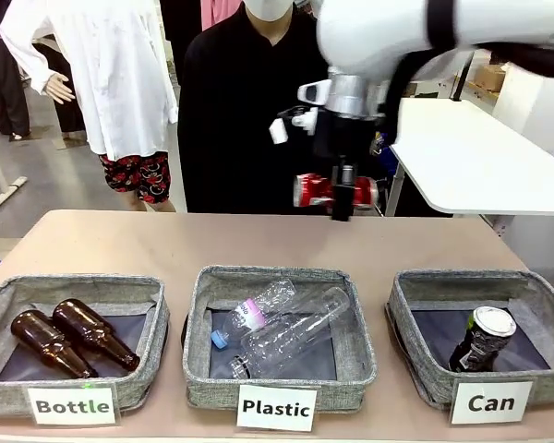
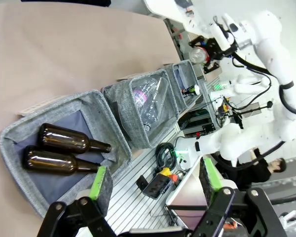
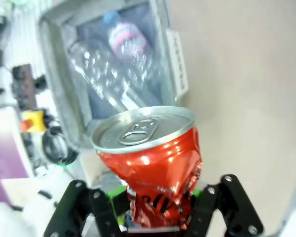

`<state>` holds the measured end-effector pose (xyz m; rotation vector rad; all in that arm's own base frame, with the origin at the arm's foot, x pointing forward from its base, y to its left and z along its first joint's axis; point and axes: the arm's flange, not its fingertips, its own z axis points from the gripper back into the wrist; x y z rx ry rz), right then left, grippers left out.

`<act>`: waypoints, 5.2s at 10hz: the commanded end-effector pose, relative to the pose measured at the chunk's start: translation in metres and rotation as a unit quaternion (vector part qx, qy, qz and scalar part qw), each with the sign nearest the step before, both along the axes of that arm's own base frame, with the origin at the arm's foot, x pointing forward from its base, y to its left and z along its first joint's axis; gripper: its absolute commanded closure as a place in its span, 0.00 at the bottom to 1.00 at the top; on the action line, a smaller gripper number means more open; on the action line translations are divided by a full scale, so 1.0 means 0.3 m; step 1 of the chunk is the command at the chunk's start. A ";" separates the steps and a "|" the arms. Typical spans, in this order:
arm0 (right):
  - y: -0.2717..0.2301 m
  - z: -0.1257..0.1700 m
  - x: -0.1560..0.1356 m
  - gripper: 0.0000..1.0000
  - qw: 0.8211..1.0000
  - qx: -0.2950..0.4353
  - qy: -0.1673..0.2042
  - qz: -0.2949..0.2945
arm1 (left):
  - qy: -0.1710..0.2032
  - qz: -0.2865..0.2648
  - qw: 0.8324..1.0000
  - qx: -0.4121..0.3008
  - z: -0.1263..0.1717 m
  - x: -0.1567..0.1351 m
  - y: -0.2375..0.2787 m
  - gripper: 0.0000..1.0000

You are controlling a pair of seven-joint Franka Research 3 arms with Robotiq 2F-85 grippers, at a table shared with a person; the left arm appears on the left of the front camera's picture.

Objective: Sort the can waste into the basket.
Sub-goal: Pick up the can waste from the table and place it in the right Fabric basket.

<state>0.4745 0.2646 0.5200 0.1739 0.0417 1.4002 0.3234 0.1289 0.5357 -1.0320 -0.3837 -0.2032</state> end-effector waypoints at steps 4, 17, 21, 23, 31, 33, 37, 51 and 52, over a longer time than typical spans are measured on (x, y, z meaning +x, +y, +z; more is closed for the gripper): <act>-0.503 -0.035 -0.227 1.00 0.996 -0.055 0.049 -0.059 | -0.002 -0.005 1.000 -0.001 0.001 -0.003 0.001 0.08; -0.647 -0.080 -0.257 0.00 0.993 -0.051 0.051 -0.097 | -0.002 -0.005 1.000 -0.001 0.001 -0.003 0.001 0.08; -0.653 -0.099 -0.242 0.00 0.993 -0.027 0.047 -0.109 | -0.002 -0.005 1.000 -0.001 0.001 -0.003 0.001 0.08; -0.646 -0.080 -0.217 0.00 0.974 0.064 0.078 -0.200 | -0.002 -0.005 1.000 -0.001 0.001 -0.003 0.001 0.08; -0.965 -0.163 -0.272 0.00 0.432 0.646 0.100 -0.621 | -0.002 -0.005 1.000 -0.001 0.001 -0.003 0.001 0.08; -1.052 -0.241 -0.352 0.00 0.404 0.665 0.070 -0.624 | -0.002 -0.005 1.000 -0.001 0.001 -0.003 0.001 0.08; -1.096 -0.228 -0.302 0.00 0.590 0.508 0.208 -0.592 | -0.002 -0.005 1.000 -0.001 0.001 -0.003 0.001 0.08; -1.096 -0.228 -0.302 0.00 0.590 0.508 0.208 -0.592 | -0.002 -0.005 1.000 -0.001 0.001 -0.003 0.001 0.08; -1.096 -0.228 -0.302 0.00 0.590 0.508 0.208 -0.592 | -0.002 -0.005 1.000 -0.001 0.001 -0.003 0.001 0.08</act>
